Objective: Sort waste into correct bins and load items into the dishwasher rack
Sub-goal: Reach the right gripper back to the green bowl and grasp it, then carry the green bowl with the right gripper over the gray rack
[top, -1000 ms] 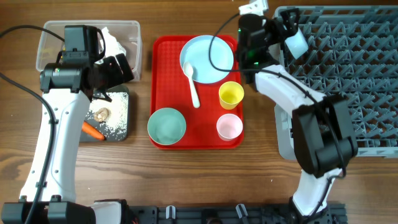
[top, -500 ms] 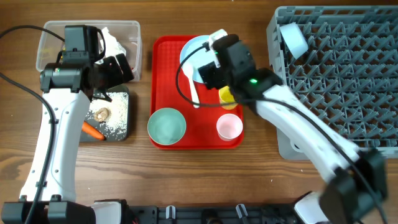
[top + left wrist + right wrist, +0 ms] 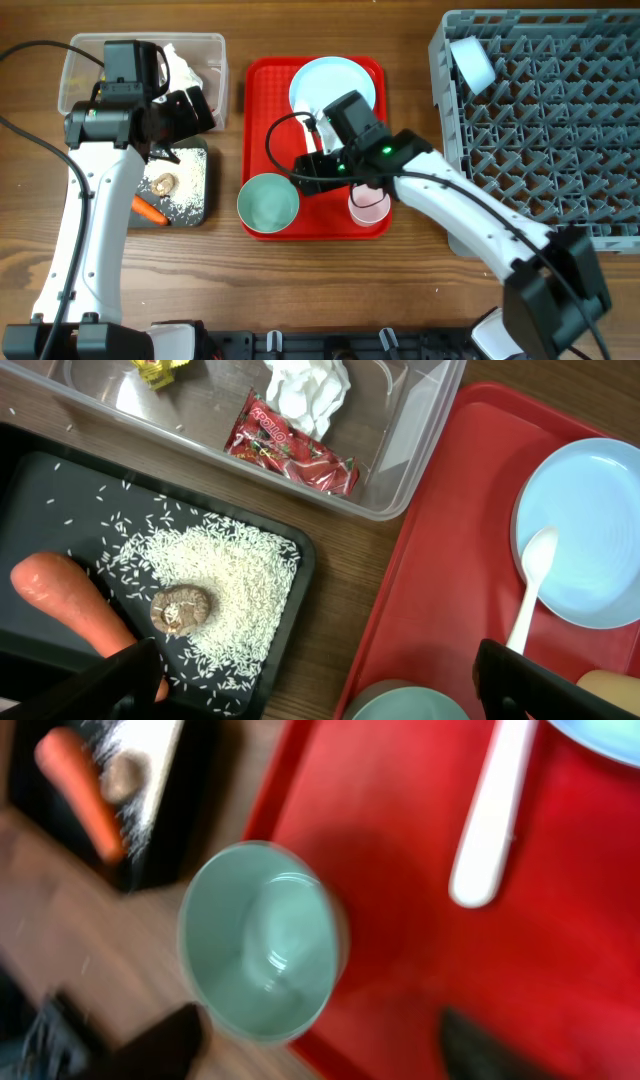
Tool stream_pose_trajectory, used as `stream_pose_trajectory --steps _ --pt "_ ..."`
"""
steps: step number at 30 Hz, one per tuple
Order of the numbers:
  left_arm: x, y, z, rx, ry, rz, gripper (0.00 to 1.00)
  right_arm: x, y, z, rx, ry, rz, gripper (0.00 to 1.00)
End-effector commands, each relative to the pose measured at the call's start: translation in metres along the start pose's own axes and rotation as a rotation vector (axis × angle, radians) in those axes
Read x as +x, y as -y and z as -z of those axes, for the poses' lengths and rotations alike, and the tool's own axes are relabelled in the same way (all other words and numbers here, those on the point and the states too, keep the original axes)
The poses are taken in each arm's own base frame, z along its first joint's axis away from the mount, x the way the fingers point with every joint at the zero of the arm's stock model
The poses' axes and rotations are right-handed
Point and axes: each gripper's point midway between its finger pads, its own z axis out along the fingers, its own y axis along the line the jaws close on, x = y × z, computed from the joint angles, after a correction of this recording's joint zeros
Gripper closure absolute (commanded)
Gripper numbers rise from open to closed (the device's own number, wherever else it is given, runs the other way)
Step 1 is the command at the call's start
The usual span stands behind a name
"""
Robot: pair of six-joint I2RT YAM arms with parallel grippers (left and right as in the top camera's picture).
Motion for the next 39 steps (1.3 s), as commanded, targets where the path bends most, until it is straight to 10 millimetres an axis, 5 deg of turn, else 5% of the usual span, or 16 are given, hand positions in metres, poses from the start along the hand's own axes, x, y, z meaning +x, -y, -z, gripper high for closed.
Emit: stream_pose_trajectory --steps 1,8,17,23,26,30,34,36,39 --pt "0.001 -0.002 -0.002 -0.001 -0.008 0.021 0.00 0.024 0.011 -0.040 0.107 -0.059 -0.111 0.39" --pt "0.001 -0.002 -0.002 -0.001 -0.008 0.021 0.00 0.044 0.017 -0.078 0.131 -0.125 -0.156 0.49" --pt "0.001 -0.002 -0.002 -0.001 -0.008 0.021 0.00 0.041 0.017 -0.079 0.126 -0.115 -0.161 0.96" --pt "0.001 -0.002 -0.002 -0.001 -0.008 0.021 0.00 0.025 0.010 -0.059 0.126 -0.051 -0.139 0.96" --pt "0.001 -0.002 -0.002 -0.001 -0.008 0.021 0.00 -0.007 0.004 -0.023 0.140 0.066 -0.097 0.96" --pt "0.001 -0.002 -0.002 -0.001 -0.008 0.021 0.00 -0.059 0.020 0.063 0.286 0.307 -0.040 0.96" --pt "0.001 -0.002 -0.002 -0.001 -0.008 0.021 0.00 -0.088 0.076 0.172 0.600 0.537 -0.020 0.96" --pt "0.001 -0.002 -0.002 -0.001 -0.008 0.021 0.00 -0.089 0.117 0.228 0.828 0.614 -0.041 0.96" --pt "0.001 -0.002 -0.002 -0.001 -0.008 0.021 0.00 -0.080 0.167 0.285 1.114 0.632 -0.086 0.96"
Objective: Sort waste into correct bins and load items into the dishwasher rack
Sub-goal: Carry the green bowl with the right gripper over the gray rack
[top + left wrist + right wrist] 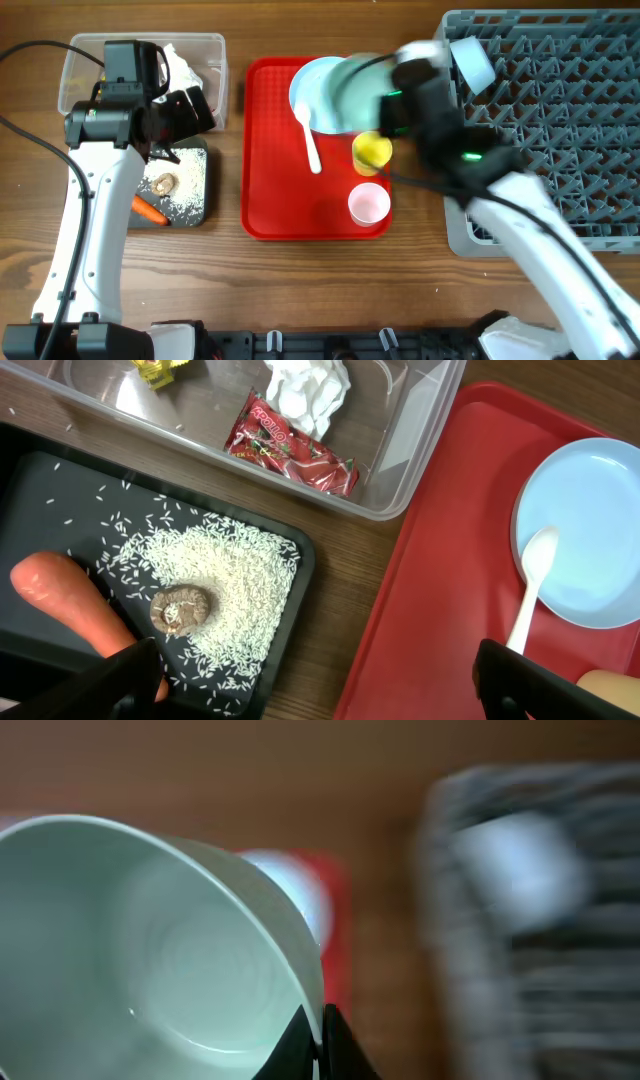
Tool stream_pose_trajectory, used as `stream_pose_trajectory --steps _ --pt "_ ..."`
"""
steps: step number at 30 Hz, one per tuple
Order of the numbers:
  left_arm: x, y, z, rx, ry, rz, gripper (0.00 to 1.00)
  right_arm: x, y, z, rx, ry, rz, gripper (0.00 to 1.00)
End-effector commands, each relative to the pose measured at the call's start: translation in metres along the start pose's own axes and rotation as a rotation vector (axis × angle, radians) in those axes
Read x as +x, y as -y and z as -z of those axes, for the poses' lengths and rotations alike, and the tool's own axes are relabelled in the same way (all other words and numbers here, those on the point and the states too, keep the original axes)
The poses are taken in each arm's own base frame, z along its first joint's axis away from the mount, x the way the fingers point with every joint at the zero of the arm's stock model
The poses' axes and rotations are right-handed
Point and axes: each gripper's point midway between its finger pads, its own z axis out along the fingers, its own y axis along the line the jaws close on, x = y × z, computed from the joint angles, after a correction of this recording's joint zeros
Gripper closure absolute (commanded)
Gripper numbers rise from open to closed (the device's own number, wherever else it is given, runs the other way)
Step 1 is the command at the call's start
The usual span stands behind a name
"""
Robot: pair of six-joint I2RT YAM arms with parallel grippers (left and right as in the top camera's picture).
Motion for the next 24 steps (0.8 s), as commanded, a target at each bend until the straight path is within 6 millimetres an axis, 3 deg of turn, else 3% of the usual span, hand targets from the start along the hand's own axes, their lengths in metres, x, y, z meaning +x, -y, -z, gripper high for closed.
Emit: stream_pose_trajectory --steps 1,5,10,15,24 --pt "0.001 -0.002 -0.002 -0.001 -0.007 0.021 0.00 -0.023 0.110 0.009 0.492 0.062 0.122 0.96" --pt "0.001 -0.002 -0.002 -0.001 -0.007 0.021 0.00 -0.020 0.188 0.012 0.783 0.014 0.073 0.96" --pt "0.001 -0.002 -0.002 -0.001 -0.007 0.021 0.00 0.013 0.237 -0.009 0.899 -0.181 0.127 0.96" --pt "0.001 -0.002 -0.002 -0.001 -0.007 0.021 0.00 0.038 0.249 -0.029 0.962 -0.350 0.286 0.96" --pt "0.001 -0.002 -0.002 -0.001 -0.007 0.021 0.00 0.059 0.229 -0.061 0.921 -0.437 0.404 0.96"
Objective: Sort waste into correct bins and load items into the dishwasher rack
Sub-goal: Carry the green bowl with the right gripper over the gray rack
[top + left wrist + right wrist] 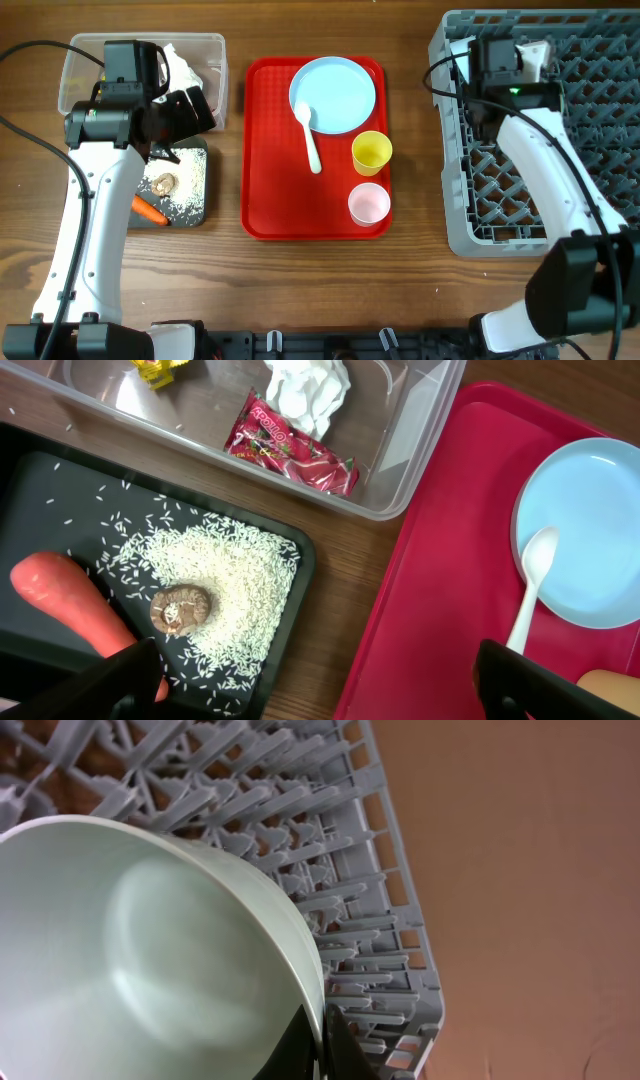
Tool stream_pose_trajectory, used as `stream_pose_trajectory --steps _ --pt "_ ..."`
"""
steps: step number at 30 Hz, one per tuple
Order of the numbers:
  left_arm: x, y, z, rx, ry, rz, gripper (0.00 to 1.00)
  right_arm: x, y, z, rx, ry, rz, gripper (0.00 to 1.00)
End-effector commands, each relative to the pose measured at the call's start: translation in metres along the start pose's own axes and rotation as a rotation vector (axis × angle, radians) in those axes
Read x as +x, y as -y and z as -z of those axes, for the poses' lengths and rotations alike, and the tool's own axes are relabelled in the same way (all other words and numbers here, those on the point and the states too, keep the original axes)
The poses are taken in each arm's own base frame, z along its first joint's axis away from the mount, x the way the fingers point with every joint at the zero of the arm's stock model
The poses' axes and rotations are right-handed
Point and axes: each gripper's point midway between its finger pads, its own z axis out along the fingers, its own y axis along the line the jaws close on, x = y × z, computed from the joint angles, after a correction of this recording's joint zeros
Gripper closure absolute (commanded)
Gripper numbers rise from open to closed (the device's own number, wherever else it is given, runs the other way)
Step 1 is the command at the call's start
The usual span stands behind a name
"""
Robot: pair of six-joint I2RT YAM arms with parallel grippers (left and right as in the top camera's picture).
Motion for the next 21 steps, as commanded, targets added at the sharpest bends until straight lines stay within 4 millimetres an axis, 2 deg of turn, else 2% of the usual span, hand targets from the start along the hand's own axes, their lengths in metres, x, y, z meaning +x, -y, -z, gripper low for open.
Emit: stream_pose_trajectory --steps 1,7,13,19,21 --pt "0.001 -0.002 -0.002 -0.001 -0.007 0.021 0.00 0.002 -0.006 -0.004 0.035 -0.013 0.050 0.96" --pt "0.001 -0.002 -0.002 -0.001 -0.007 0.021 0.00 0.000 -0.012 0.000 0.024 -0.001 0.061 0.96" --pt "0.001 -0.002 -0.002 -0.001 -0.007 0.021 0.00 -0.004 -0.034 0.011 -0.072 0.025 0.075 0.96" --pt "0.001 -0.002 -0.002 -0.001 -0.007 0.021 0.00 -0.005 -0.041 0.019 -0.081 0.042 0.099 0.96" --pt "0.001 -0.002 -0.002 -0.001 -0.007 0.021 0.00 -0.003 -0.038 0.019 -0.062 0.036 0.109 0.96"
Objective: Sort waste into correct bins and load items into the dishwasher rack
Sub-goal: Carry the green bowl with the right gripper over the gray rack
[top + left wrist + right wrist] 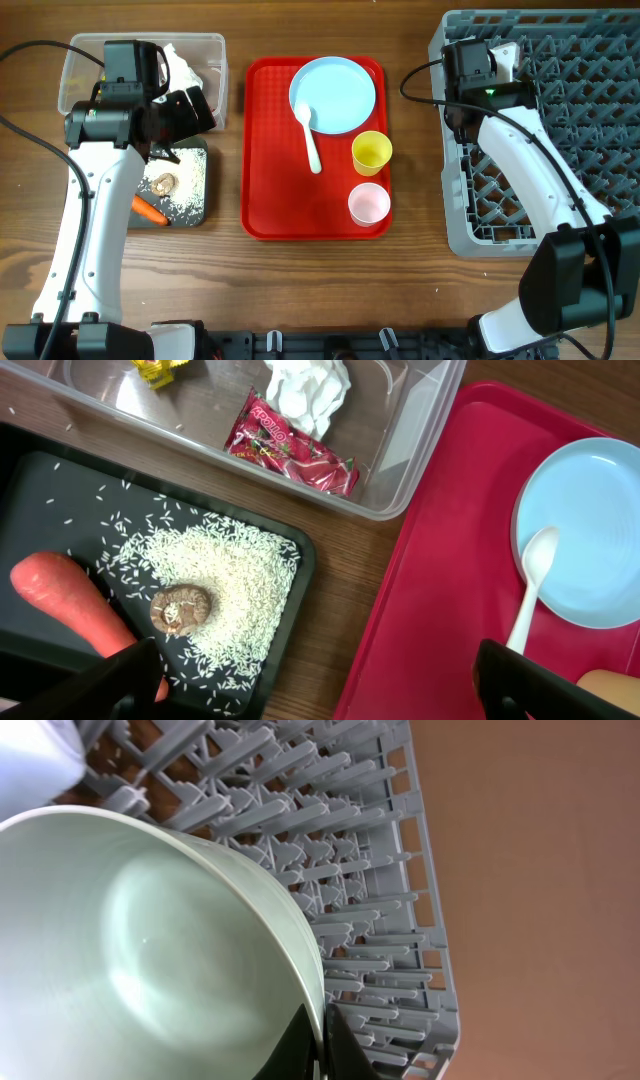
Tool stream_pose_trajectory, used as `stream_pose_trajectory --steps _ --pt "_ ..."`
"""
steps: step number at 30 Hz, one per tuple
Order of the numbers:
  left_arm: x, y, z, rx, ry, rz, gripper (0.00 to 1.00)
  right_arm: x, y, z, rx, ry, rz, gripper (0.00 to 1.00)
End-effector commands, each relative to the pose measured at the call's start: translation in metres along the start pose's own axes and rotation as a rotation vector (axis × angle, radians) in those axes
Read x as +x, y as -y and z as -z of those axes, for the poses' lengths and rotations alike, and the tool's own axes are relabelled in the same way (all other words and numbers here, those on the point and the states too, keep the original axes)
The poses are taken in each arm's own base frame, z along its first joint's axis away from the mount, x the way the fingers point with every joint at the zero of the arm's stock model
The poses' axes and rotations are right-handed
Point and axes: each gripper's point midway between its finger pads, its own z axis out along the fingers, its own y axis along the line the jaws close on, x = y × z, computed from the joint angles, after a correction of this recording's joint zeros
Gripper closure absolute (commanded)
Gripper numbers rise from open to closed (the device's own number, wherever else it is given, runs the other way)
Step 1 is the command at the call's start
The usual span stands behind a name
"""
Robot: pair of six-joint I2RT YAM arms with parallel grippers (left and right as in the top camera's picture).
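Observation:
A pale green bowl (150, 940) fills the right wrist view, and my right gripper (322, 1040) is shut on its rim. It hangs tilted over the back left corner of the grey dishwasher rack (560, 130), where the right gripper (497, 57) mostly hides it from overhead. A pale cup (30, 760) lies in the rack beside it. On the red tray (275, 180) are a blue plate (335, 90), a white spoon (308, 135), a yellow cup (371, 152) and a pink cup (368, 204). My left gripper (310, 675) is open over the table between the black tray and the red tray.
The clear bin (420, 430) holds a red wrapper (292, 445), a white tissue (305, 388) and a yellow scrap. In front of it, a black tray (60, 490) carries rice, a carrot (70, 610) and a small brown lump (180, 610).
My right gripper, still holding the green bowl, has shifted slightly left over the rack's back left corner, and the pale cup now shows beside the bowl. The left arm has not moved.
My right gripper was at the green bowl on the red tray's front left corner. Then it held the bowl up near the blue plate, with the tray corner bare. Then bowl and gripper were over the rack's back left, where they remain.

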Motion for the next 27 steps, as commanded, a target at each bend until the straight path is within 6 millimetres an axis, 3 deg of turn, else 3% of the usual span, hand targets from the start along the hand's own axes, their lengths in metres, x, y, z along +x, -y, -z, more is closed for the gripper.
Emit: stream_pose_trajectory --steps 1,5,27 --pt "0.001 -0.002 -0.002 -0.001 -0.007 0.021 0.00 0.004 -0.001 -0.001 0.025 -0.015 0.034 0.96" --pt "0.001 -0.002 -0.002 -0.001 -0.007 0.021 0.00 0.004 0.025 0.001 0.177 -0.017 0.036 0.96" --pt "0.001 -0.002 -0.002 -0.001 -0.007 0.021 0.00 0.013 -0.001 -0.012 0.136 -0.063 0.165 0.96"
